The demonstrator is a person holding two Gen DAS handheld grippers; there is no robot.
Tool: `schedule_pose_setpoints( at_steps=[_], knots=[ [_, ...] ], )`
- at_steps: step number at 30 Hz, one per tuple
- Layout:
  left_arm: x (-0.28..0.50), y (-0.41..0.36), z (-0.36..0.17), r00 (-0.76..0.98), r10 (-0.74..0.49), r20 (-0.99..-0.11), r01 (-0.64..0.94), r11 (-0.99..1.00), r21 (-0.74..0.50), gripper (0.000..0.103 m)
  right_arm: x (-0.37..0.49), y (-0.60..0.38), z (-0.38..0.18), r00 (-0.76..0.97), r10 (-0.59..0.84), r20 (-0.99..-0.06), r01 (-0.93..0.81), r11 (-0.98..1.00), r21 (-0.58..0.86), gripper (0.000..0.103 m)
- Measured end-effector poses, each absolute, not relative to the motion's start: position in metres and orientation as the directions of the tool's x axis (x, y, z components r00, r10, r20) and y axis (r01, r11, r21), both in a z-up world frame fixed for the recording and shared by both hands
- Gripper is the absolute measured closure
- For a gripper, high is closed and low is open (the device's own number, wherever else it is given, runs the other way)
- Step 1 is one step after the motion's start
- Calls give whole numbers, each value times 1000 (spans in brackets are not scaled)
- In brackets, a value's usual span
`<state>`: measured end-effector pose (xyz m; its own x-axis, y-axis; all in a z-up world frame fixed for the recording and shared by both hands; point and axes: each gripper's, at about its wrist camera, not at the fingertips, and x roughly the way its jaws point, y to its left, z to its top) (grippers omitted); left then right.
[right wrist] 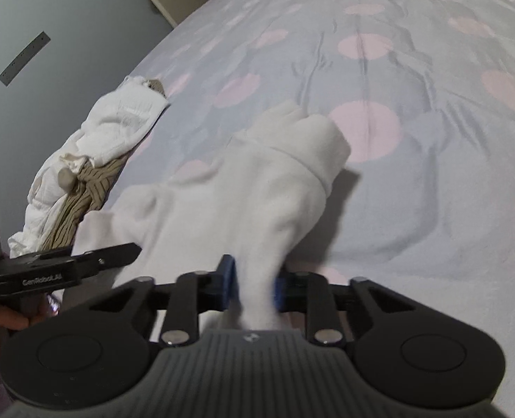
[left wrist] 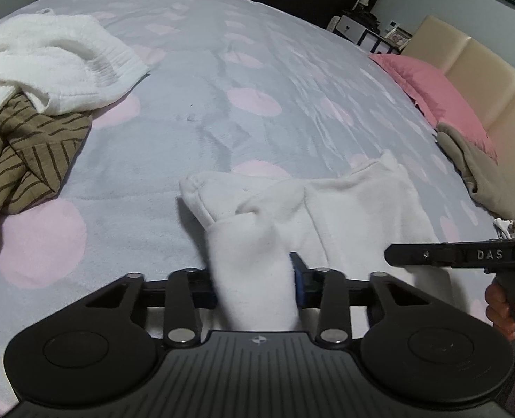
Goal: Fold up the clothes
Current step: 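Grasp the folded shirt bundle with the left gripper while the right gripper grasps it, then carry the folded shirt with both grippers toward the clothes stack by the headboard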
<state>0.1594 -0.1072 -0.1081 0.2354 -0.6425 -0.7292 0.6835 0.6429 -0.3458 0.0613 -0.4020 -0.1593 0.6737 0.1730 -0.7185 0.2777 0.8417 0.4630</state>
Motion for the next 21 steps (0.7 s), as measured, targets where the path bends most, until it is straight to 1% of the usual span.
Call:
schedule_pose_setpoints(
  at_steps=[2,5,12,21],
  knots=[
    [157,-106,-105,243,-647,-722,689,640,-341,76,60,-402,-158,688,175,-705,276,834,477,83],
    [155,-101,-100,249,-659,-710,683,639,-354,78,57,-400,-152,710,174,-682,256,839,481,84],
    [137,-96,-73,297,-681,-669,705,629,-327,79,41,-393,-130,761,163,-628,204,859,469,85],
    [93,-100,-19,339,-738,-583,776,570,-271,80,-10,-385,-87,823,104,-558,187,879,438,86]
  ],
)
